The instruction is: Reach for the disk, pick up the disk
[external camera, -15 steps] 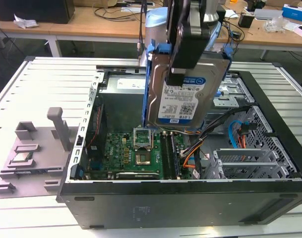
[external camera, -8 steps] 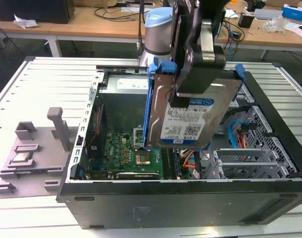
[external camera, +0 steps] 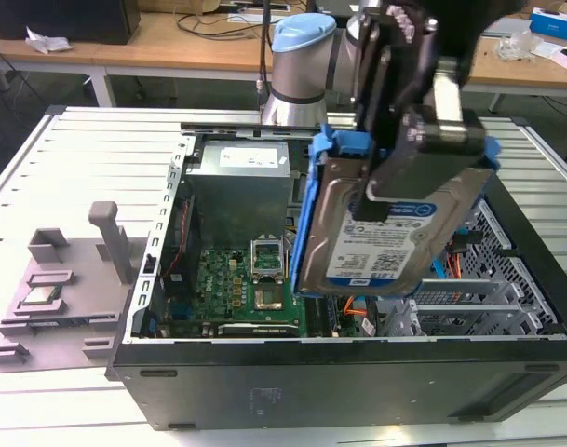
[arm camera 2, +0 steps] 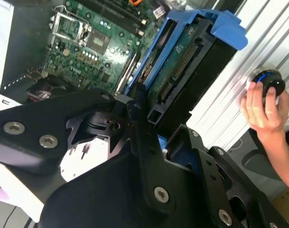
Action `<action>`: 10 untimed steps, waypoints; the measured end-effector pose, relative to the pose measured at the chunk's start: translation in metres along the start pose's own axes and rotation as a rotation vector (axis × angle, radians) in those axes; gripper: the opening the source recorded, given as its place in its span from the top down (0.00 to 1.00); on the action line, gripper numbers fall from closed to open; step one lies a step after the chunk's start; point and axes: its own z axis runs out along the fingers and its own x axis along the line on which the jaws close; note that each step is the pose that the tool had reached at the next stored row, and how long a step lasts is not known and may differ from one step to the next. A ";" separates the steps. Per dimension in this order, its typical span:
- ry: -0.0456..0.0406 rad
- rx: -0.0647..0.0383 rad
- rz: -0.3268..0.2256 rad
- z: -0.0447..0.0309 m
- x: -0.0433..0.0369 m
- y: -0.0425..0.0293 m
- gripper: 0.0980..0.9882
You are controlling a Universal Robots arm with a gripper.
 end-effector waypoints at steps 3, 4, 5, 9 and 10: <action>0.0001 -0.002 0.000 0.0000 -0.0006 -0.0118 0.70; 0.0003 -0.004 0.000 -0.0001 -0.0009 -0.0176 0.70; 0.0002 -0.004 0.000 -0.0001 -0.0011 -0.0210 0.70; 0.0003 -0.007 0.000 -0.0001 -0.0019 -0.0363 0.70; 0.0005 -0.008 0.000 -0.0002 -0.0020 -0.0398 0.70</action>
